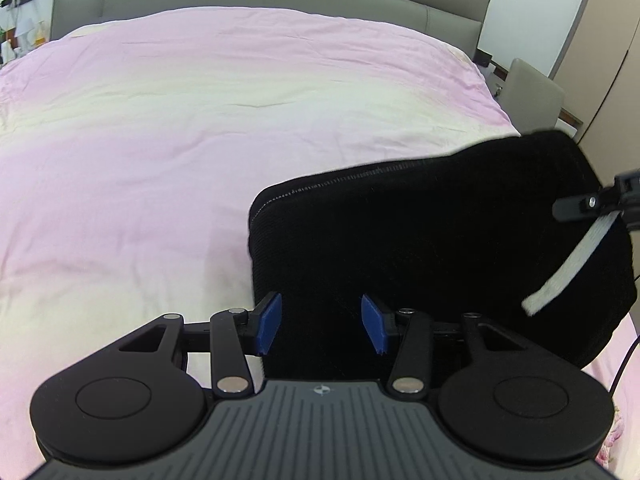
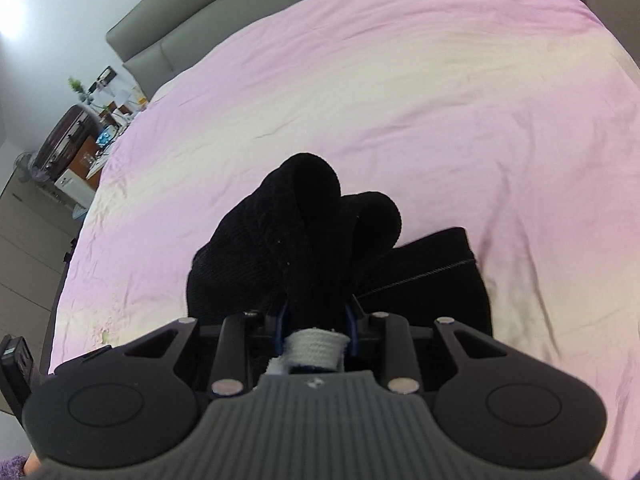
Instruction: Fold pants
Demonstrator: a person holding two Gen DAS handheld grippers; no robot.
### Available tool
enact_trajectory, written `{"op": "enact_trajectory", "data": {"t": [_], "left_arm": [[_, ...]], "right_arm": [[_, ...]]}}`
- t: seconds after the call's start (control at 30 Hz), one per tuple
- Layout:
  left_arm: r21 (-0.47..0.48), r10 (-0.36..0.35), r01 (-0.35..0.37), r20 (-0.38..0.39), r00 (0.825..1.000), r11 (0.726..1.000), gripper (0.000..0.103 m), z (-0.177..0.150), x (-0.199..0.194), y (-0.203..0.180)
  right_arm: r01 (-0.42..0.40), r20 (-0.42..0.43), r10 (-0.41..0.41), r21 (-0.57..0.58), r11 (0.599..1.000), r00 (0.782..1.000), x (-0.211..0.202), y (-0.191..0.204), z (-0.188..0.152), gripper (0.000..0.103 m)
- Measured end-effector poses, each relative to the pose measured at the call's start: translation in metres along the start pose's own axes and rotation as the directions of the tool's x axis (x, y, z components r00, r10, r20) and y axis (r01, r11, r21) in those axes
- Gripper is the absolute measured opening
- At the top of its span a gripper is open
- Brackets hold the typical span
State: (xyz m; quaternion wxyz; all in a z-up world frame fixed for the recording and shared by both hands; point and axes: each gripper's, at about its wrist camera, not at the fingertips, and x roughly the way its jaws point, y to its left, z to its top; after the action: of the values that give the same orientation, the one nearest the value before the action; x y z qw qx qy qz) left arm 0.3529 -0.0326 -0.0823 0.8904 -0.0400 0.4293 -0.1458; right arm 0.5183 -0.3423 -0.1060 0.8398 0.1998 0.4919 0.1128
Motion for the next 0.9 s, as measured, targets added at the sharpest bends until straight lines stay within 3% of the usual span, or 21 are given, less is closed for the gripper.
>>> {"op": "enact_trajectory", "data": {"t": [0.17,0.4,0.53,0.67,0.77,0.9], "left_arm": [[0.028,0.013,-0.012,-0.024,1.000,1.000,0.050,0.007,0.039,-0.013],[0.053,0.059,-0.055,-0.080,0.995,0.997,0.045,0.005,0.079,-0.010],[0.035,0.081,-0.077,-0.132,0.988,0.996,0.044,0.000,0.103,-0.007],[0.057,0.074,-0.067,-0.134,0.988,0.996,0.043,0.006,0.092,-0.009],[0.096,0.082,-0.073,-0.096,0.992,0.993,0.044,0.013,0.074,-0.012],[0.089,0.073,-0.071,-0.020,0.997,0.994,0.044,0.029,0.052,-0.007]], "right_arm": [[-0.023,-0.070,0.031,0.114,0.993,0.997,0.027,-0.085,-0.022,0.024],[-0.038,-0.118,0.060,0.174,0.984,0.991,0.073,-0.137,-0.037,0.028],[-0.011,-0.119,0.025,0.112,0.994,0.993,0.086,-0.138,-0.037,0.038],[0.022,-0.106,-0.018,0.035,0.999,0.994,0.078,-0.127,-0.034,0.052],[0.063,-0.068,-0.066,-0.046,0.997,0.996,0.059,-0.115,-0.032,0.054],[0.153,0.053,-0.146,-0.178,0.972,0.988,0.021,-0.089,-0.024,0.053]]}}
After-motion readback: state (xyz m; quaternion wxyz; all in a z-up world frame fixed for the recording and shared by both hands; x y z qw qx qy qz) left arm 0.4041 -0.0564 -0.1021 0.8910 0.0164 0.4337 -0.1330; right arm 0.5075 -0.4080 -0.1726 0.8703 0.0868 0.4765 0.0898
